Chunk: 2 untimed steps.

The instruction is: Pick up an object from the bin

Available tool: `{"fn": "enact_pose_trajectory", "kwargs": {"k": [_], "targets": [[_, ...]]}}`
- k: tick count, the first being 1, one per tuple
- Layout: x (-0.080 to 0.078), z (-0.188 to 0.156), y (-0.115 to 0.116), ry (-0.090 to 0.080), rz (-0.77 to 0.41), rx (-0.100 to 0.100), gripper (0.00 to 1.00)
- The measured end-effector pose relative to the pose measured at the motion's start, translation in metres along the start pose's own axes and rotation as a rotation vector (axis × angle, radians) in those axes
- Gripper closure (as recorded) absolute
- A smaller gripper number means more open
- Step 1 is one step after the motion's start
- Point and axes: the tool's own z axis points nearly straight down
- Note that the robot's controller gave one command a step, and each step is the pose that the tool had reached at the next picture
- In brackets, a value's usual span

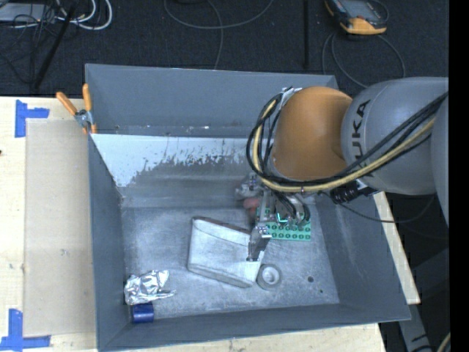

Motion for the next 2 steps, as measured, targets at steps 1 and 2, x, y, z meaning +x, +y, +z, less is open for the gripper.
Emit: {"fn": "enact_pose_trajectory", "kwargs": {"k": [1, 2], "targets": [[0.031, 0.047, -0.103, -0.01, 0.07, 0.001, 0.0], [0.01, 0.061, -0.094, -0.026, 0.13, 0.002, 0.0]]}}
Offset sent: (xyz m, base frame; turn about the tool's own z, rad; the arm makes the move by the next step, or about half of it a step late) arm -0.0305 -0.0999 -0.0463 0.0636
